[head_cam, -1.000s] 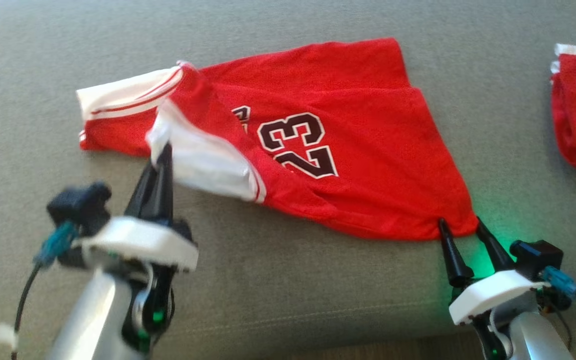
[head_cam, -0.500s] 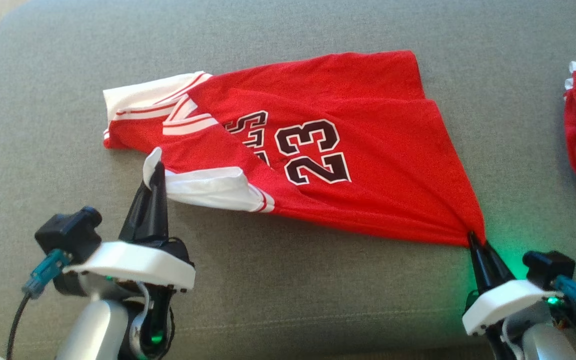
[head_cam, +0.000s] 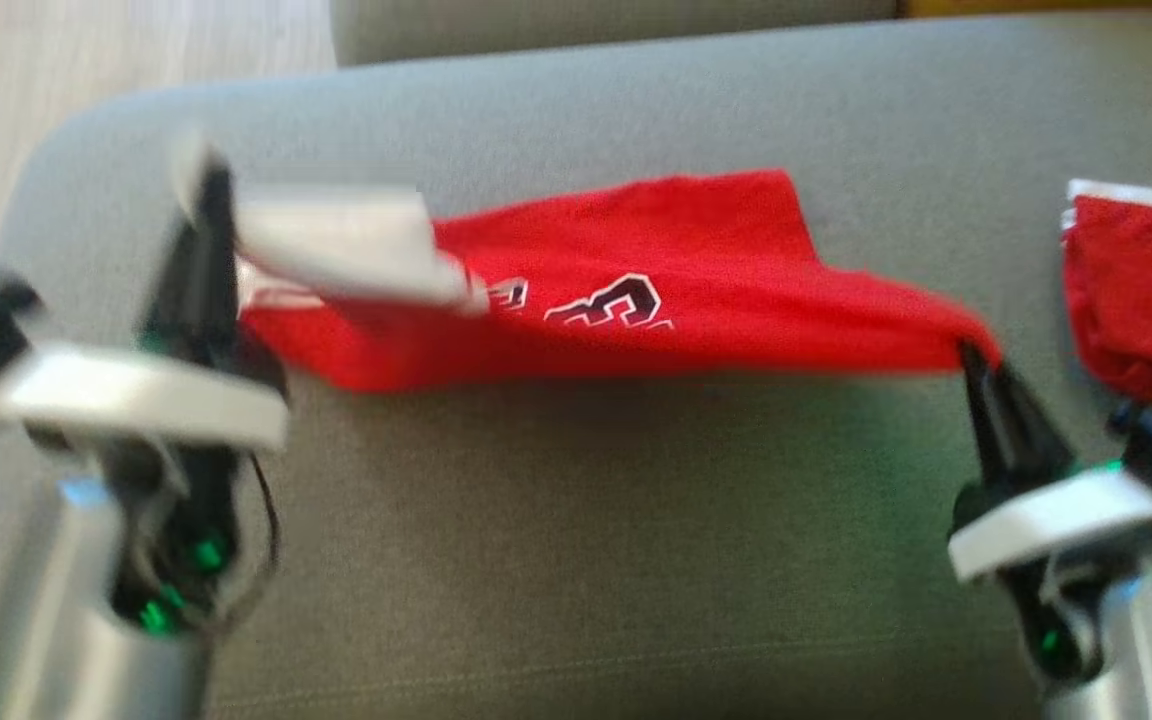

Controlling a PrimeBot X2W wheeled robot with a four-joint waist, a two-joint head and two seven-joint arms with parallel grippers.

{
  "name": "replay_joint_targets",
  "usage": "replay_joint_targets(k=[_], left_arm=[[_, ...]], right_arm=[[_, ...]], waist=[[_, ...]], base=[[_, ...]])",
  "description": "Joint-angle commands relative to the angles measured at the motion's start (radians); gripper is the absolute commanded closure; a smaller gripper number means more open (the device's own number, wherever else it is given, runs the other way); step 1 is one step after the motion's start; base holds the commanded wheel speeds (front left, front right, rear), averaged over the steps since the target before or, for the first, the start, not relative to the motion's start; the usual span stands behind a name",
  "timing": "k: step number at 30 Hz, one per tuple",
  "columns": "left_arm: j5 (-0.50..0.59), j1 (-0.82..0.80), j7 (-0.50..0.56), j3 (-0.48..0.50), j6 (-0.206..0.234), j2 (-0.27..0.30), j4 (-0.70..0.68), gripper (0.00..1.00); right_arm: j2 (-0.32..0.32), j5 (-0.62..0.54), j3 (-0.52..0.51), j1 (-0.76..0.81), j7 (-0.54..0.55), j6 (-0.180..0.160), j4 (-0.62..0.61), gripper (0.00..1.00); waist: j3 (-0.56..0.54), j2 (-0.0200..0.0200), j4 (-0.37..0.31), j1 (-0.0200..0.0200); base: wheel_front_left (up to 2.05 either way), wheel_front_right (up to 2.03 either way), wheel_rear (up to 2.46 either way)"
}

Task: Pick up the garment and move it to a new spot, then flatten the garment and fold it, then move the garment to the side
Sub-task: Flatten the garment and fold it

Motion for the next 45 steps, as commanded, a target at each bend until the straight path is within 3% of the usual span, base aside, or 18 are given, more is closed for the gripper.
replay_joint_targets(k=[1, 12, 20, 29, 33, 36, 40, 45], left_arm=[[-0.031, -0.126, 0.032, 0.068, -0.002, 0.033, -0.050, 1.00], [-0.162, -0.482, 0.107, 0.164, 0.025, 0.015, 0.056, 1.00], [-0.192, -0.741, 0.142, 0.154, -0.006, 0.013, 0.329, 1.00], [-0.074, -1.071, 0.087, 0.100, -0.114, 0.117, 0.629, 1.00], [-0.007, -1.255, -0.020, 0.062, -0.204, 0.129, 0.733, 1.00], [0.027, -1.414, -0.148, 0.042, -0.258, 0.116, 0.809, 1.00], [-0.001, -1.438, -0.210, 0.047, -0.283, 0.100, 0.853, 1.00], [-0.062, -1.286, -0.230, 0.018, -0.290, 0.100, 0.850, 1.00]], right_arm=[[-0.012, 0.017, 0.013, -0.077, 0.051, -0.001, -0.106, 1.00], [-0.012, 0.057, -0.047, -0.401, 0.305, -0.001, -0.239, 1.00], [-0.012, -0.026, -0.026, -0.668, 0.430, -0.001, -0.133, 1.00], [-0.012, -0.122, 0.024, -1.060, 0.258, -0.001, 0.221, 1.00], [-0.012, -0.195, 0.003, -1.251, 0.110, -0.001, 0.365, 1.00], [-0.012, -0.312, -0.040, -1.396, -0.015, -0.001, 0.446, 1.00], [-0.012, -0.362, -0.080, -1.434, -0.067, -0.001, 0.515, 1.00], [-0.012, -0.413, -0.107, -1.368, -0.089, -0.001, 0.616, 1.00]], waist=[[-0.056, 0.0000, -0.015, 0.0000], [-0.124, 0.0000, -0.037, 0.0000], [-0.060, 0.0000, -0.052, 0.0000], [0.204, 0.0000, -0.108, 0.0000], [0.313, 0.0000, -0.118, 0.0000], [0.409, 0.0000, -0.096, 0.0000], [0.478, 0.0000, -0.053, 0.0000], [0.515, 0.0000, -0.012, 0.0000]], base=[[0.00, 0.00, 0.00], [0.00, 0.00, 0.00], [0.00, 0.00, 0.00], [0.00, 0.00, 0.00], [0.00, 0.00, 0.00], [0.00, 0.00, 0.00], [0.00, 0.00, 0.00], [0.00, 0.00, 0.00]])
